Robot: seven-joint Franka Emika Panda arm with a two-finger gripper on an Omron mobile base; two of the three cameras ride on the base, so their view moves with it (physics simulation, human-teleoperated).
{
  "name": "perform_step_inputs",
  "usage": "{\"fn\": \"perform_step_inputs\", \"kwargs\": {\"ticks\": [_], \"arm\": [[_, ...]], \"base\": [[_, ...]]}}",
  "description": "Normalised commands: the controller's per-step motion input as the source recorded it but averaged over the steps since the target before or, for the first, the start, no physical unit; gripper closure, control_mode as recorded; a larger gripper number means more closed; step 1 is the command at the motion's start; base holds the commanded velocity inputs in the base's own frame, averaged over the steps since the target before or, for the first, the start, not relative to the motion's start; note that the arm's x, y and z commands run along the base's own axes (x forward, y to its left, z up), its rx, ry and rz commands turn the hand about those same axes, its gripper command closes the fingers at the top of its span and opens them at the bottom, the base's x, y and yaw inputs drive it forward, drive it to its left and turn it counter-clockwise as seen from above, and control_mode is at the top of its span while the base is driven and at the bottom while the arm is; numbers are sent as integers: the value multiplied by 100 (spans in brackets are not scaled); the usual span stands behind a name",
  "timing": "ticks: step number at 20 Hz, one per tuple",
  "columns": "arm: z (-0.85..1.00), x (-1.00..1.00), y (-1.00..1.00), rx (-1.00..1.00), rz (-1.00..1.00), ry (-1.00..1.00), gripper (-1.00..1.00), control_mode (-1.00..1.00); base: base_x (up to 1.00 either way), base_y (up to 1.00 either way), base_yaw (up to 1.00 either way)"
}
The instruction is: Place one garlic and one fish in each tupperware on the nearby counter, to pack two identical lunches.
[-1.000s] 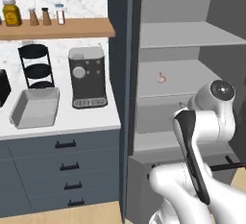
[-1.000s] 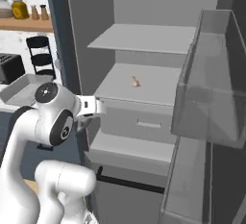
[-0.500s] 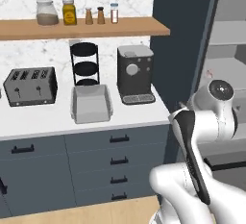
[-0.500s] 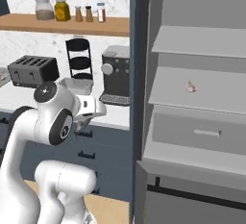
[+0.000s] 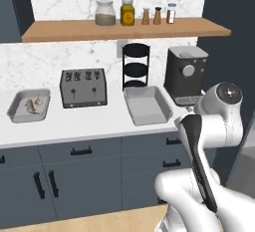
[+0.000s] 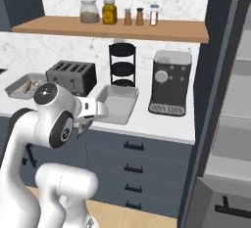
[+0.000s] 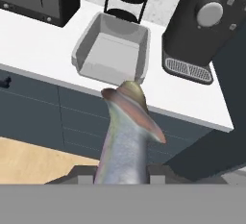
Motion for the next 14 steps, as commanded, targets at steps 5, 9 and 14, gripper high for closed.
{"fn": "perform_step_inputs", "kwargs": {"ticks": [5,9,14], "arm": [[0,0,0,0,0,0,100,100],[0,0,0,0,0,0,100,100],[0,43,0,0,-6,0,100,-100]], "base": [[47,41,-3],[19,17,-6],[23,0,-6]]}}
